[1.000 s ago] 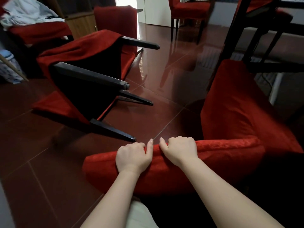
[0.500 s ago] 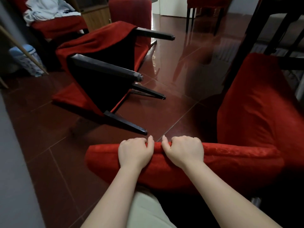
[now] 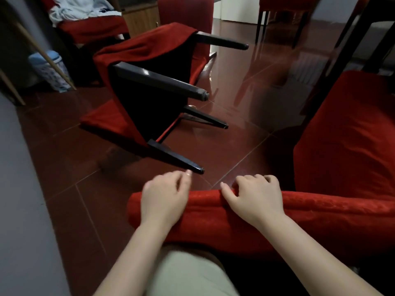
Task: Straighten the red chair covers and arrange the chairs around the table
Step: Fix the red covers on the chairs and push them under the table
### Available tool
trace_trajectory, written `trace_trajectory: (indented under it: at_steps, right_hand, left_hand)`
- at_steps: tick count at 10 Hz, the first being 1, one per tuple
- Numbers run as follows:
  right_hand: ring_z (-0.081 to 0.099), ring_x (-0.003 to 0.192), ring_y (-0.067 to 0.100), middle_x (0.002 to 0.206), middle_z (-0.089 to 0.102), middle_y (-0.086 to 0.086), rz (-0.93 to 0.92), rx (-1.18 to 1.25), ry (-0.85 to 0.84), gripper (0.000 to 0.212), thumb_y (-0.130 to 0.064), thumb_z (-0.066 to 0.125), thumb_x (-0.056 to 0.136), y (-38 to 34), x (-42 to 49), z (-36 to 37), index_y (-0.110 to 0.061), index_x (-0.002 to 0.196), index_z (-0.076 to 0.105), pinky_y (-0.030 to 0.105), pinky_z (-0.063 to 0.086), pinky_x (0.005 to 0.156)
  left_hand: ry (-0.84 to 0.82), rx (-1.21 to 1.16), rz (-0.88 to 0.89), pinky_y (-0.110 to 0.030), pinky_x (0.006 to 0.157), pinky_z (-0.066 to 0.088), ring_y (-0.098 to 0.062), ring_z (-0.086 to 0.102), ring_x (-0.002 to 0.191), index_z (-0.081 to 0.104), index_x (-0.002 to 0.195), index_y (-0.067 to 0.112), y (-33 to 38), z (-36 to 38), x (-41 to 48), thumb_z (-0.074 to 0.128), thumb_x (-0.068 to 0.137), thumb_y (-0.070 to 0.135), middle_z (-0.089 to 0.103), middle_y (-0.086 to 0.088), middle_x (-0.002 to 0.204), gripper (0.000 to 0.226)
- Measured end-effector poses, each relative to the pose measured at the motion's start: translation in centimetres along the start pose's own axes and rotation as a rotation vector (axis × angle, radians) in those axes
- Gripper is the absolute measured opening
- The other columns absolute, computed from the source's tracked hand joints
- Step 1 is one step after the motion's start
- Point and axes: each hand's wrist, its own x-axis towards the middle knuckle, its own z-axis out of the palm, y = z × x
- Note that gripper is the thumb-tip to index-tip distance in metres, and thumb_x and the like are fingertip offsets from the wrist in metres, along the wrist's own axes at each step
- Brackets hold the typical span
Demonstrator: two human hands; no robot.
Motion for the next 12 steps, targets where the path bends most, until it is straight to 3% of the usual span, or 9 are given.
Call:
trace_trajectory:
  at_steps: [2,3,4,5,6,7,9,11,12]
  right_hand:
    - [0.061,0.099,0.022,0.100,0.069,-0.005,-0.164,0.147,0.005,0.065,-0.069,0.018,0.090,-10.1,0.2,0.4,-0.026,0.093,0.066,0.040,0.037,0.090]
    - [0.060,0.101,0.024,0.102,0.069,-0.003,-0.218,0.185,0.000,0.064,-0.067,0.019,0.091,-13.4,0.6,0.9,-0.024,0.097,0.065,0.041,0.037,0.089]
    - [0.058,0.106,0.028,0.109,0.067,0.002,-0.232,0.192,-0.030,0.063,-0.066,0.022,0.094,-15.2,1.1,2.0,-0.021,0.103,0.064,0.043,0.036,0.090]
    - [0.059,0.103,0.030,0.104,0.068,0.004,-0.230,0.183,-0.058,0.063,-0.064,0.019,0.096,-16.2,1.3,3.2,-0.019,0.098,0.064,0.044,0.037,0.088]
    - [0.062,0.093,0.028,0.092,0.069,0.002,-0.220,0.165,-0.060,0.067,-0.064,0.014,0.095,-16.7,1.0,3.8,-0.021,0.088,0.065,0.041,0.039,0.082]
    - [0.063,0.085,0.026,0.083,0.068,0.000,-0.205,0.115,0.003,0.073,-0.065,0.004,0.091,-17.1,0.8,3.8,-0.022,0.080,0.063,0.038,0.040,0.074]
    - [0.063,0.064,0.029,0.066,0.066,0.003,-0.152,0.069,0.077,0.069,-0.057,0.013,0.094,-17.6,0.4,3.6,-0.019,0.066,0.064,0.034,0.032,0.059]
    - [0.061,0.052,0.029,0.056,0.063,0.005,-0.149,0.047,0.134,0.069,-0.055,0.020,0.094,-17.9,0.6,3.2,-0.017,0.055,0.063,0.030,0.029,0.050]
    - [0.057,0.043,0.029,0.047,0.058,0.004,-0.136,0.043,0.160,0.068,-0.055,0.027,0.092,-18.1,0.6,3.2,-0.015,0.047,0.059,0.027,0.027,0.047]
  left_hand:
    - [0.125,-0.400,-0.414,-0.013,0.077,0.037,0.000,0.058,0.094,0.068,0.099,0.038,-10.0,-2.7,-1.5,0.017,0.086,0.073,0.068,0.025,0.090,0.064]
    - [0.113,-0.733,-0.541,-0.025,0.088,0.046,-0.010,0.067,0.099,0.074,0.100,0.030,-11.0,-0.2,-2.5,0.019,0.097,0.067,0.075,0.009,0.095,0.066]
    - [0.137,-1.103,-0.676,-0.017,0.076,0.052,-0.013,0.071,0.094,0.079,0.089,0.029,-10.4,2.2,-3.2,0.018,0.106,0.053,0.077,0.003,0.094,0.067]
    - [0.104,-1.265,-0.749,-0.030,0.089,0.054,-0.018,0.070,0.104,0.080,0.095,0.030,-10.0,4.0,-4.0,0.026,0.098,0.067,0.077,-0.002,0.102,0.066]
    - [0.118,-1.281,-0.840,-0.047,0.105,0.046,-0.020,0.067,0.109,0.079,0.094,0.037,-10.2,5.1,-4.7,0.037,0.071,0.088,0.076,0.001,0.106,0.070]
    - [0.112,-1.329,-0.844,-0.048,0.109,0.043,-0.019,0.065,0.114,0.076,0.108,0.032,-10.2,5.6,-4.9,0.042,0.061,0.095,0.074,0.000,0.114,0.085]
    - [0.052,-1.512,-0.857,-0.052,0.112,0.039,-0.029,0.063,0.117,0.076,0.109,0.020,-10.2,5.9,-4.3,0.049,0.064,0.083,0.072,-0.014,0.116,0.082]
    - [0.065,-1.454,-0.867,-0.041,0.112,0.041,-0.016,0.061,0.121,0.066,0.125,0.021,-10.6,6.9,-4.3,0.041,0.100,0.057,0.063,-0.013,0.133,0.050]
    - [0.058,-1.375,-0.840,-0.027,0.104,0.046,-0.006,0.060,0.115,0.063,0.117,0.032,-10.7,7.2,-4.3,0.041,0.104,0.045,0.062,0.004,0.129,0.029]
